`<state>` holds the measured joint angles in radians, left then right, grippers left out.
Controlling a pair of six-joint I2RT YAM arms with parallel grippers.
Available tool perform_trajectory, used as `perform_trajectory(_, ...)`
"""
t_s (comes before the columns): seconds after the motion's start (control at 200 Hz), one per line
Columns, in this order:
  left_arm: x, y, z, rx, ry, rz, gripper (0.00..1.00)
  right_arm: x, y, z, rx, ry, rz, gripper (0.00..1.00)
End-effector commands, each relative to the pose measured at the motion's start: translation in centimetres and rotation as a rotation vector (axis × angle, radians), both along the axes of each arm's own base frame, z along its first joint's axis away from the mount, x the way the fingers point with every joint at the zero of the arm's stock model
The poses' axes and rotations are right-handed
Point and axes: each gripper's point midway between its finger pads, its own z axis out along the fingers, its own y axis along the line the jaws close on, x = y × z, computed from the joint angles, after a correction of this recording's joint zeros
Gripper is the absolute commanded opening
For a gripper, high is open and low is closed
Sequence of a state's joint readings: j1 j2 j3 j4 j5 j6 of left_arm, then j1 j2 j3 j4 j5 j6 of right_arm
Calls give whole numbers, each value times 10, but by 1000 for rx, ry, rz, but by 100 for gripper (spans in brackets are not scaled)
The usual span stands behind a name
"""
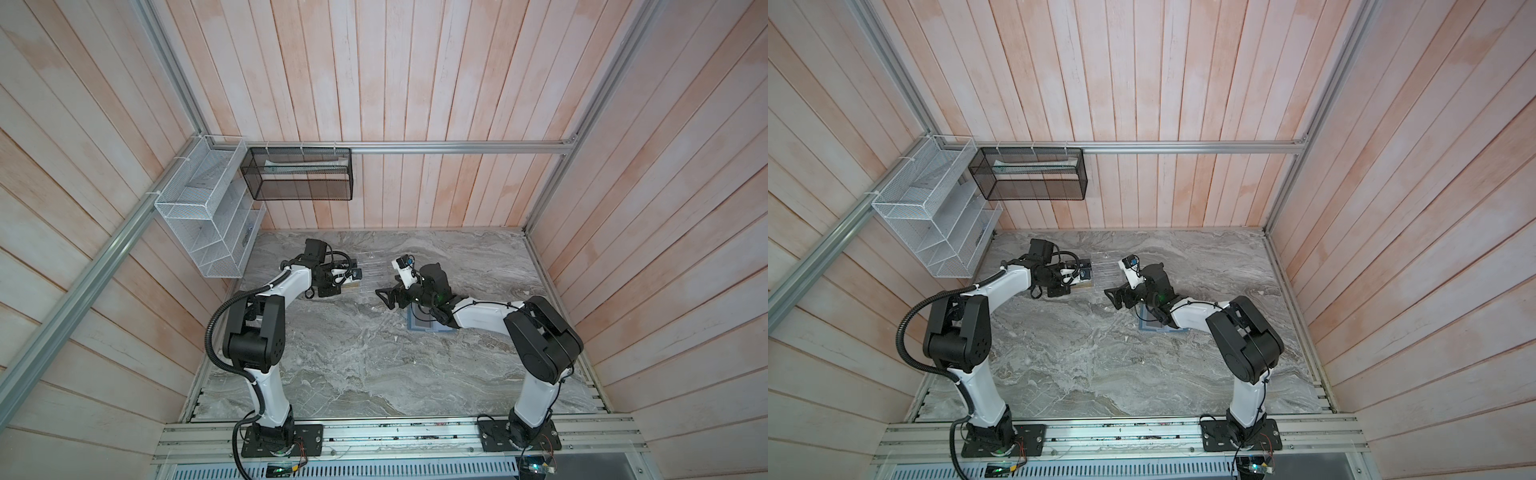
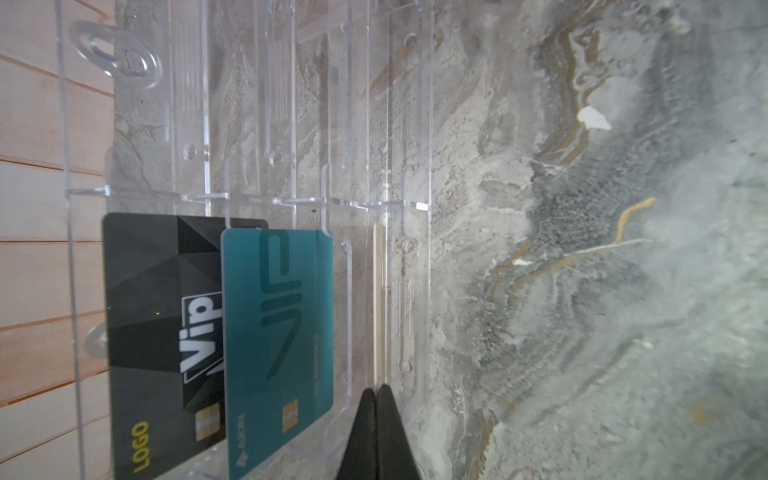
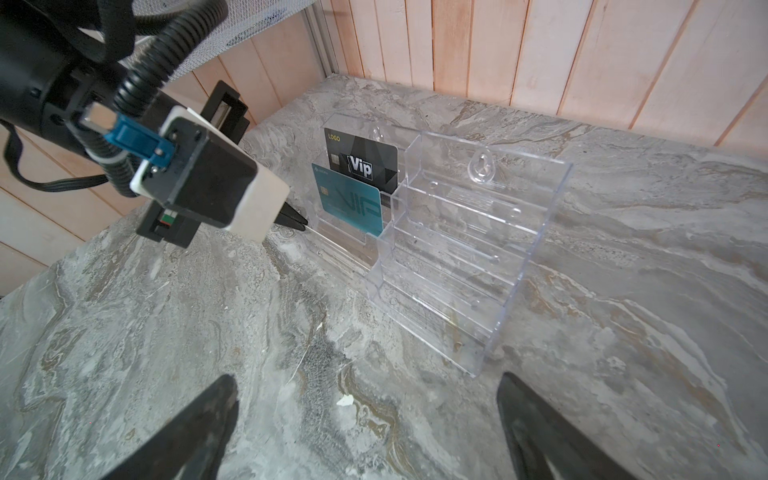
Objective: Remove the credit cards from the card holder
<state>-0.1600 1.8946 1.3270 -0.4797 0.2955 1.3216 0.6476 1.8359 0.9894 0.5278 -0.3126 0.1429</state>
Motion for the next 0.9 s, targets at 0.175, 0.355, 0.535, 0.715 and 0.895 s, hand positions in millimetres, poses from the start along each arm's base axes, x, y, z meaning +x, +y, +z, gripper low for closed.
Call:
perform_trajectory(0.175,-3,1,-14,23,19,-4,0,-6,3,-7,8,17,16,98)
perform_trajectory(0.355,-4,1,-14,22,15,-1,0,-6,3,-6,12,20,17,98)
perform_trajectory(0.535,-2,1,-13,19,11,6,2,-7,2,-6,12,19,16,98)
perform_trajectory(0.715,-2,-1,-9,15,6,4,10,-8,3,-6,15,20,20,98)
perform_trajectory(0.895,2,0,-5,19,-11,12,15,-8,2,-5,15,19,20,98)
